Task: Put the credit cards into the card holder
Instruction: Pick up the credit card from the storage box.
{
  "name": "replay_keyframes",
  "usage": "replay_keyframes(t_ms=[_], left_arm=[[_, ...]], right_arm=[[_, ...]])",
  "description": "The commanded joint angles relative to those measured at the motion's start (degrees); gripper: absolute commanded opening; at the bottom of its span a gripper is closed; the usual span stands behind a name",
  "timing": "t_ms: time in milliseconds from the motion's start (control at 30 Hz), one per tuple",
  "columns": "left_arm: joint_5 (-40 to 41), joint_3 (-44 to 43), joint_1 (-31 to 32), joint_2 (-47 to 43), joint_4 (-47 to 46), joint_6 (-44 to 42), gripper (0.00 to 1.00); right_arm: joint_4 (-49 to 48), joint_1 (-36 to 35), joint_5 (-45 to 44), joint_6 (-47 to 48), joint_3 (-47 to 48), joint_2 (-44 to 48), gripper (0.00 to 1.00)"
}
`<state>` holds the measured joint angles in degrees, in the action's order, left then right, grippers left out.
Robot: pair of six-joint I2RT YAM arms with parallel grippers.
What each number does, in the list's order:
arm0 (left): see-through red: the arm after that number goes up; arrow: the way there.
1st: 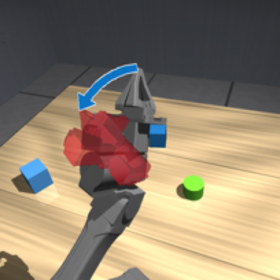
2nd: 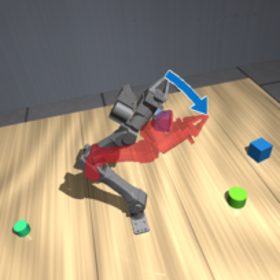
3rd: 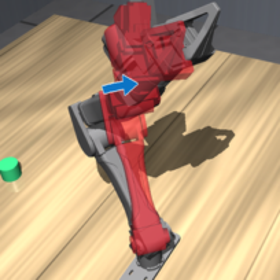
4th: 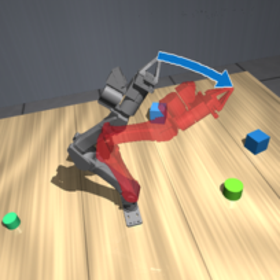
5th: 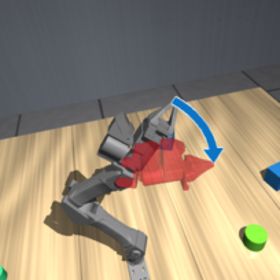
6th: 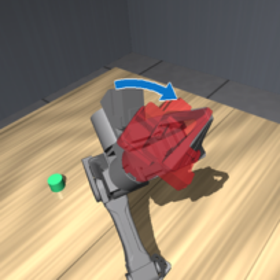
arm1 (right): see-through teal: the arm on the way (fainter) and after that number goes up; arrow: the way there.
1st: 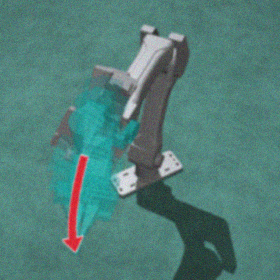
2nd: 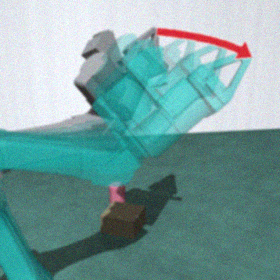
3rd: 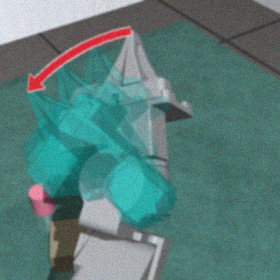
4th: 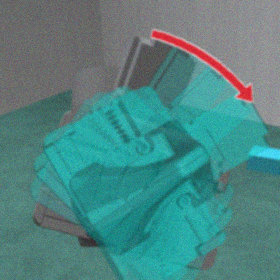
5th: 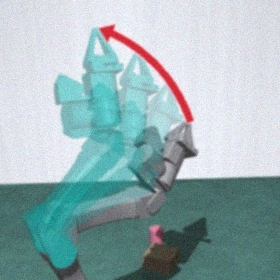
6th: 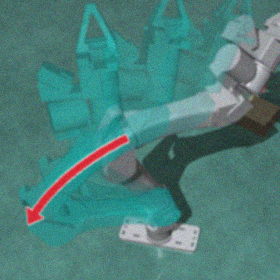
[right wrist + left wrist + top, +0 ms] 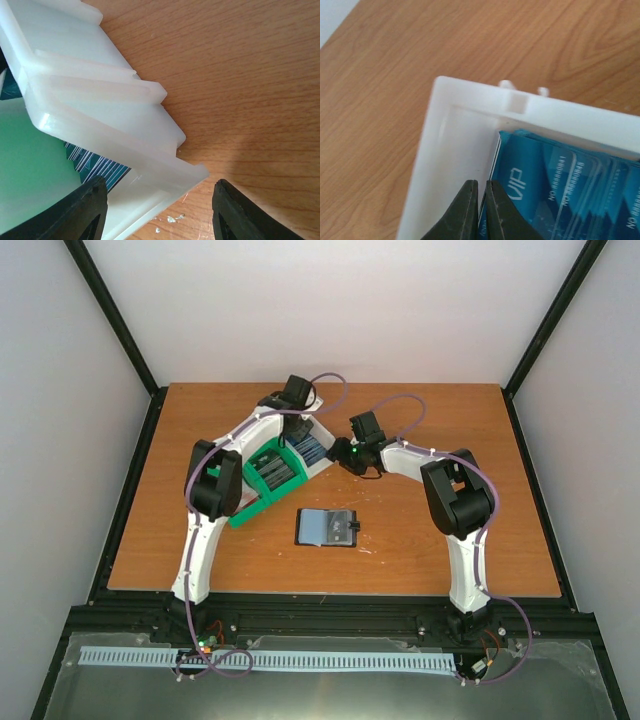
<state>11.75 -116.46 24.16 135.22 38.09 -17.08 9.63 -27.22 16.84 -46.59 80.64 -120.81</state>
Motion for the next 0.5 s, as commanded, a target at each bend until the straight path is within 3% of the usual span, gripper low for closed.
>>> replay_keyframes(t_ms=[0, 467], left_arm=[[3.08, 0.58, -1.49, -1.94, -1.51, 0.03, 0.09], [2.68, 1.32, -1.66, -0.18, -1.65, -0.13, 0.18]], right_arm=[[3.95, -0.55, -1.81, 0.17, 0.04, -1.98, 0.57], [3.74, -0.81, -1.55, 0.18, 0.11, -2.22, 0.57]])
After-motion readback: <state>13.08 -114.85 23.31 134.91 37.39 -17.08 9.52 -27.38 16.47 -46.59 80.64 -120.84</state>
